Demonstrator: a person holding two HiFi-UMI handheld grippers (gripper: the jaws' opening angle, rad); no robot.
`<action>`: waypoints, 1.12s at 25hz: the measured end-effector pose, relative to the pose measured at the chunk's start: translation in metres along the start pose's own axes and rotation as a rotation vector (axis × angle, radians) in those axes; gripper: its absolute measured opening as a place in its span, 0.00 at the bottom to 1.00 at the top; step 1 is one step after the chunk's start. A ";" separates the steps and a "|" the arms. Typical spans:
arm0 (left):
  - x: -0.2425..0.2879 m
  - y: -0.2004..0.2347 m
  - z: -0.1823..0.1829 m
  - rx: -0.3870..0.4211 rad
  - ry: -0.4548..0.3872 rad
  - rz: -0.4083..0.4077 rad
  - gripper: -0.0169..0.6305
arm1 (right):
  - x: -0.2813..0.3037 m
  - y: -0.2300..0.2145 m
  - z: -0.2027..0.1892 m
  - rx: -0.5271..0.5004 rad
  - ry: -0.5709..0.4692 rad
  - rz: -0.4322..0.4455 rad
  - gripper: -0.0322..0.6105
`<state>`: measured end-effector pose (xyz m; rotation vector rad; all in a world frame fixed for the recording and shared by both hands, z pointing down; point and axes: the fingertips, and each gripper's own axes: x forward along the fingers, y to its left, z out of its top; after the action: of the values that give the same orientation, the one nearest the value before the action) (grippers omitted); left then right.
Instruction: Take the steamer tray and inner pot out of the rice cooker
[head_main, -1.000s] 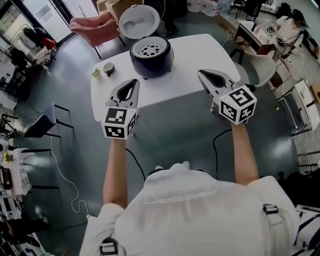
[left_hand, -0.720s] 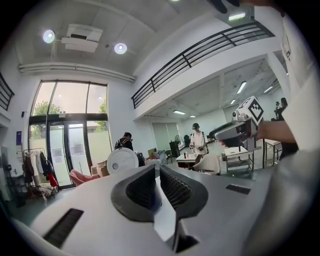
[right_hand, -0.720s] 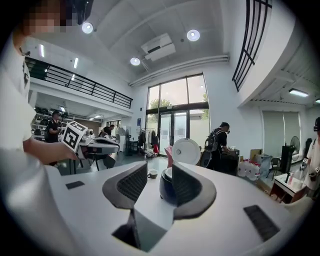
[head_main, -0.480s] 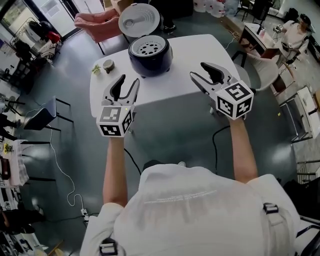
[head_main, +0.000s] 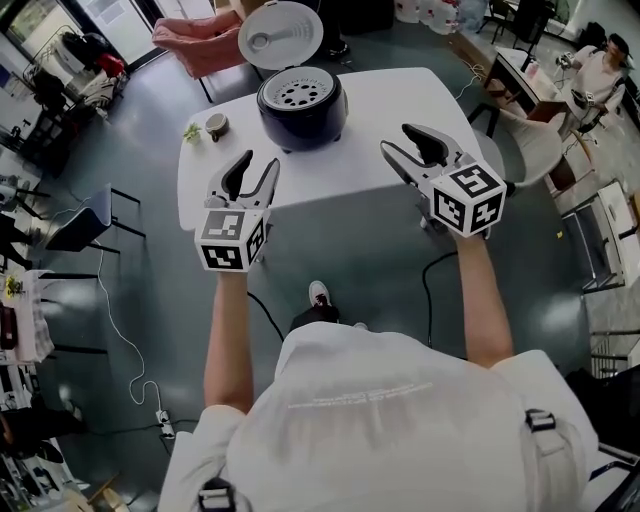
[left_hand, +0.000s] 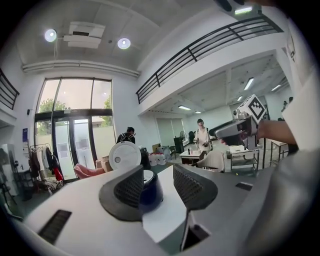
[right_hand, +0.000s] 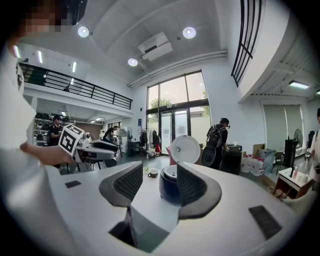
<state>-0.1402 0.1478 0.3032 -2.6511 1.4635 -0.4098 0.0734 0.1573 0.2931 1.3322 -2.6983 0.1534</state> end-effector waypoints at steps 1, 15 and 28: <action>0.002 0.001 -0.003 -0.006 0.000 0.003 0.33 | 0.003 0.000 -0.003 0.002 0.009 0.005 0.40; 0.100 0.071 -0.038 -0.031 -0.010 -0.006 0.35 | 0.109 -0.062 -0.019 0.036 0.105 0.003 0.40; 0.223 0.183 -0.039 -0.125 -0.075 -0.061 0.34 | 0.266 -0.141 -0.002 0.047 0.187 -0.028 0.41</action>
<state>-0.1881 -0.1361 0.3465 -2.7805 1.4340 -0.2267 0.0252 -0.1360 0.3421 1.2976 -2.5342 0.3235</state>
